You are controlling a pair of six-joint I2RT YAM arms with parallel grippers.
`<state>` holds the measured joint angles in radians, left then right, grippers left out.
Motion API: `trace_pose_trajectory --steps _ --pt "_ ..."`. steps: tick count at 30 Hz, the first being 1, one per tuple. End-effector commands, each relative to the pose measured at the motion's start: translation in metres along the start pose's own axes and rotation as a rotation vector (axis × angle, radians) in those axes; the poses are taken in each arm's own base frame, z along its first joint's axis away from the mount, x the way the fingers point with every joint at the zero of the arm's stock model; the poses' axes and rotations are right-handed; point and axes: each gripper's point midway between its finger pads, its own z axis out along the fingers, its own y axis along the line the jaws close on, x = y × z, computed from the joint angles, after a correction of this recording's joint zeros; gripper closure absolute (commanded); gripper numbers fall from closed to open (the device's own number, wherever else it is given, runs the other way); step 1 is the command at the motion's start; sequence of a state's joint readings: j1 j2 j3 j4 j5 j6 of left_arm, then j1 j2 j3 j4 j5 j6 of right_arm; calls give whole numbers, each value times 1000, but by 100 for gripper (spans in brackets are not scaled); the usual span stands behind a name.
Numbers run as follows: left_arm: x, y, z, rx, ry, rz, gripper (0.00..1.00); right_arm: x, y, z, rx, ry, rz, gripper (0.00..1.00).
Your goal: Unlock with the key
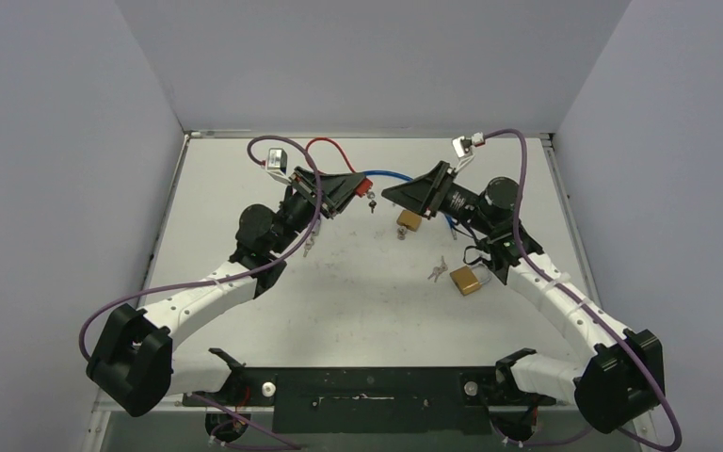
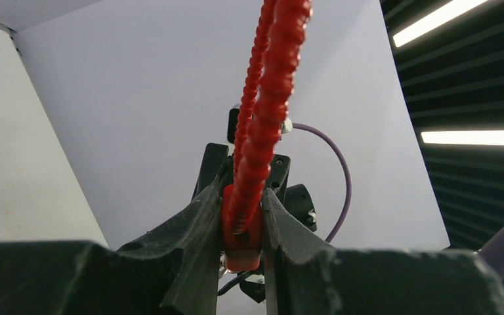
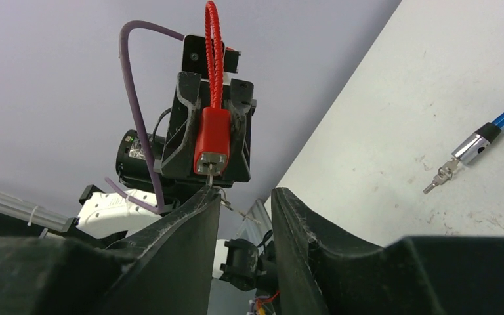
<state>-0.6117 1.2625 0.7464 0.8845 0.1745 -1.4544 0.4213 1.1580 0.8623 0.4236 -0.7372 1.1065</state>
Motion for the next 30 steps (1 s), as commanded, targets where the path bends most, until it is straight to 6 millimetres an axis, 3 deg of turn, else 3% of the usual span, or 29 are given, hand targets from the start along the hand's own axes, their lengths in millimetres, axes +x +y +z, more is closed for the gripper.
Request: trace_pose_trajectory --steps 1,3,7,15,23,30 --pt "-2 -34 1 127 5 48 100 -12 28 5 -90 -11 -87 66" --pt "-1 -34 1 126 12 47 100 -10 35 8 -114 -12 -103 73" --pt "1 -33 0 132 13 44 100 -2 38 13 -120 7 -104 77" --pt "0 -35 1 142 12 46 100 -2 44 11 -132 -24 -94 64" --pt "2 -36 0 147 22 45 100 -7 43 17 -140 -39 -68 91" --pt "5 -39 -1 167 36 48 100 -6 45 22 -169 -27 -14 98"
